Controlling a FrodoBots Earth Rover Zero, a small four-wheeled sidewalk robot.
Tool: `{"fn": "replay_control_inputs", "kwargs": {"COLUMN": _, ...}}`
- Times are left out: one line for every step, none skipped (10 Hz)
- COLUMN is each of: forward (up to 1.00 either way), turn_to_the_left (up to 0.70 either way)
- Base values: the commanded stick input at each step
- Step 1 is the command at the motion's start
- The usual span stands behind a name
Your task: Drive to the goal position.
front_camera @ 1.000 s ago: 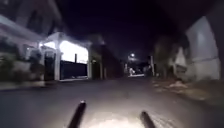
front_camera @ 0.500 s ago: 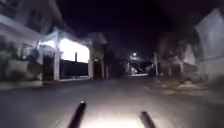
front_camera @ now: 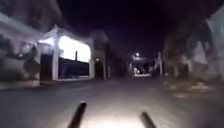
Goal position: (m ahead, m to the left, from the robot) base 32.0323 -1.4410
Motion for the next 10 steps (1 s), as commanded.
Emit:
{"fn": "replay_control_inputs", "kwargs": {"forward": 1.0, "turn_to_the_left": -0.38}}
{"fn": "replay_control_inputs", "kwargs": {"forward": 1.0, "turn_to_the_left": -0.38}}
{"fn": "replay_control_inputs", "kwargs": {"forward": 1.0, "turn_to_the_left": -0.38}}
{"fn": "replay_control_inputs", "kwargs": {"forward": 1.0, "turn_to_the_left": -0.38}}
{"fn": "replay_control_inputs", "kwargs": {"forward": 1.0, "turn_to_the_left": -0.38}}
{"fn": "replay_control_inputs", "kwargs": {"forward": 1.0, "turn_to_the_left": -0.38}}
{"fn": "replay_control_inputs", "kwargs": {"forward": 1.0, "turn_to_the_left": -0.29}}
{"fn": "replay_control_inputs", "kwargs": {"forward": 1.0, "turn_to_the_left": -0.13}}
{"fn": "replay_control_inputs", "kwargs": {"forward": 1.0, "turn_to_the_left": 0.02}}
{"fn": "replay_control_inputs", "kwargs": {"forward": 1.0, "turn_to_the_left": 0.02}}
